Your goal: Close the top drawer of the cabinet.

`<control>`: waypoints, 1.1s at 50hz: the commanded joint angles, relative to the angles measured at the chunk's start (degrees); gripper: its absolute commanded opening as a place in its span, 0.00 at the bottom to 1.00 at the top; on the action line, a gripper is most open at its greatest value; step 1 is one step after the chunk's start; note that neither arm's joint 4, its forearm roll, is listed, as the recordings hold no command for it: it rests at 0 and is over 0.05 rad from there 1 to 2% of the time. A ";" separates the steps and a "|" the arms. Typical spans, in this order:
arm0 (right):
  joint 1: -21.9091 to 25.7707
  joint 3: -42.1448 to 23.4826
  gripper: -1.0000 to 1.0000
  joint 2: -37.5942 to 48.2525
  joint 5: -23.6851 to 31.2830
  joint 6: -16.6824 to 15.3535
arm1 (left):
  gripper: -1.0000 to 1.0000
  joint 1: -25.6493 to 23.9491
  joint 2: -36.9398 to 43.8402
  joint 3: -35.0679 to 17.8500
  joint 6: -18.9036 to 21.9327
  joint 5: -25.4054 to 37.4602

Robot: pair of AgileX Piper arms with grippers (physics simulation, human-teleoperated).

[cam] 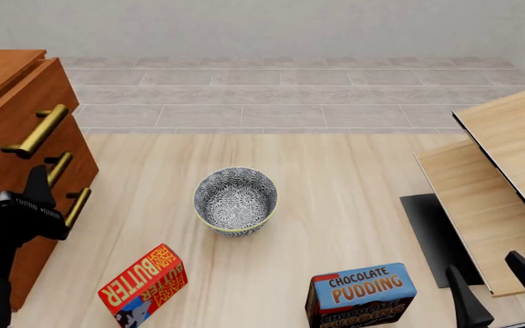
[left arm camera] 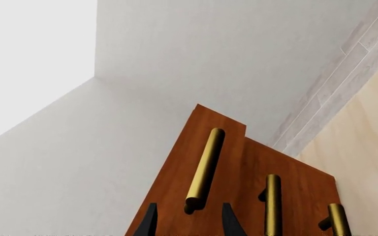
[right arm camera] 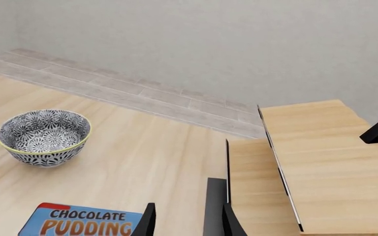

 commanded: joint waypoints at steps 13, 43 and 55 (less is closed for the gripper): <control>0.38 0.00 1.00 0.00 0.15 -0.60 | 1.00 3.75 -0.31 0.51 -0.98 -0.51; 0.46 0.01 1.00 0.00 0.59 -1.18 | 1.00 5.98 1.80 -0.44 -1.27 -0.51; 0.65 0.01 1.00 0.00 0.67 -1.23 | 1.00 6.95 3.65 -1.62 -1.77 -0.51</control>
